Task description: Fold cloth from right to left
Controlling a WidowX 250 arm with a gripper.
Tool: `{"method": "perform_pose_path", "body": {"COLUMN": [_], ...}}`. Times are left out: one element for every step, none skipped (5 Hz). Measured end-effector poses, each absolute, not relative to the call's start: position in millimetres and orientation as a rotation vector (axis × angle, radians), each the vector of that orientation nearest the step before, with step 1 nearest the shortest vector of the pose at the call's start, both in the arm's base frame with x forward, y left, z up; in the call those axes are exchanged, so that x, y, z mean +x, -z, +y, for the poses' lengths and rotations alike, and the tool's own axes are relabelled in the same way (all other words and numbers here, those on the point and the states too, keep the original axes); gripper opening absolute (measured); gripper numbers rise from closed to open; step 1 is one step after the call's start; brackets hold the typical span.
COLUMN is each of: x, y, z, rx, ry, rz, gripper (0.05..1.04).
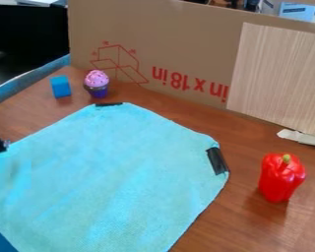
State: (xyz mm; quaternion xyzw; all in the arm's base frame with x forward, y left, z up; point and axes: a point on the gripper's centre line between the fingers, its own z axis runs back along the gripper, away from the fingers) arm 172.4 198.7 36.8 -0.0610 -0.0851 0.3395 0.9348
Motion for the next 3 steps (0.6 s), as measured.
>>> {"method": "perform_pose_path", "body": {"x": [182.1, 206.6, 235.9], "y": [-50.5, -68.3, -76.4], "z": [181.7, 159.2, 130.8], "rx": [-0.153, -0.180, -0.156], "ry": [-0.709, -0.763, -0.801], "rz": [-0.164, -0.135, -0.123], "gripper": [0.073, 0.056, 0.055]}}
